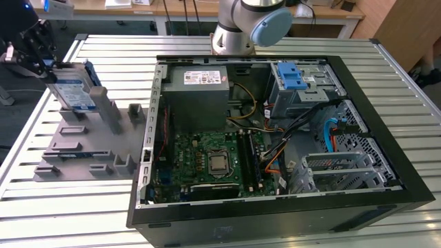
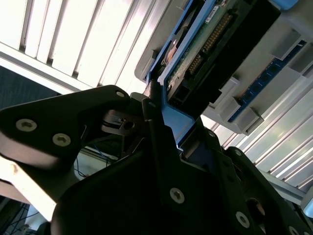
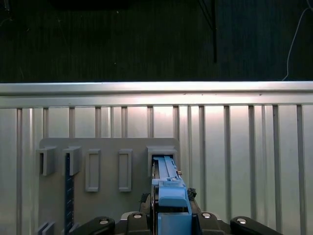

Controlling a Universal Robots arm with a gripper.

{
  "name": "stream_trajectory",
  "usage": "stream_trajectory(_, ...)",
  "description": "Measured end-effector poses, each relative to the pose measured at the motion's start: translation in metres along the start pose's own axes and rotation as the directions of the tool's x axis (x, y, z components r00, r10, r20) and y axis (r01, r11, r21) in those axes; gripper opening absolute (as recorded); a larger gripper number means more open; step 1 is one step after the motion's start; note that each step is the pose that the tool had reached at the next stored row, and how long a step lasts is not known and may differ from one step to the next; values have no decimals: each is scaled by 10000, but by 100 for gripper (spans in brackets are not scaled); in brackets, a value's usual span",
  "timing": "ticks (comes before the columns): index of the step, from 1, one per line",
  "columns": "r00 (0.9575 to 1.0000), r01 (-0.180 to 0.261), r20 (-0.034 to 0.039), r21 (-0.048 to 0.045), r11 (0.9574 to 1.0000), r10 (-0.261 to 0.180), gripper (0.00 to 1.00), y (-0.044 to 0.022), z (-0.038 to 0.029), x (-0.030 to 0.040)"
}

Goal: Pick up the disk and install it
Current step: 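Pick up the disk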

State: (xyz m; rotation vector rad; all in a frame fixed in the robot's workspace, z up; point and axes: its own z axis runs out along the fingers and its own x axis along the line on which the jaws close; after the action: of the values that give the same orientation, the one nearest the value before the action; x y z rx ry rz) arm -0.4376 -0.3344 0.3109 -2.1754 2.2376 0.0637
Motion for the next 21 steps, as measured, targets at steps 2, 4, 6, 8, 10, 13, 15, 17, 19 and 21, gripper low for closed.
stream_trajectory(2,10000,0,0,-1,10000,0,36,0,-10,-1)
stream_trajectory(4,10000,0,0,-1,10000,0,36,0,-21,-2)
stream_trajectory(6,10000,0,0,-1,10000,0,36,0,-32,-2)
stream_trajectory(8,10000,0,0,0,10000,0,36,1,-43,-3)
stream_trajectory(10,10000,0,0,0,10000,0,36,1,-57,-4)
stream_trajectory(13,10000,0,0,-1,10000,0,36,1,-76,-5)
stream_trajectory(15,10000,0,0,0,10000,0,36,1,-87,-8)
stream_trajectory(17,10000,1,0,0,10000,-1,36,1,-99,-9)
stream_trajectory(19,10000,0,-1,-1,10000,0,36,2,-113,-10)
stream_trajectory(21,10000,-1,0,-1,10000,1,36,2,-123,-12)
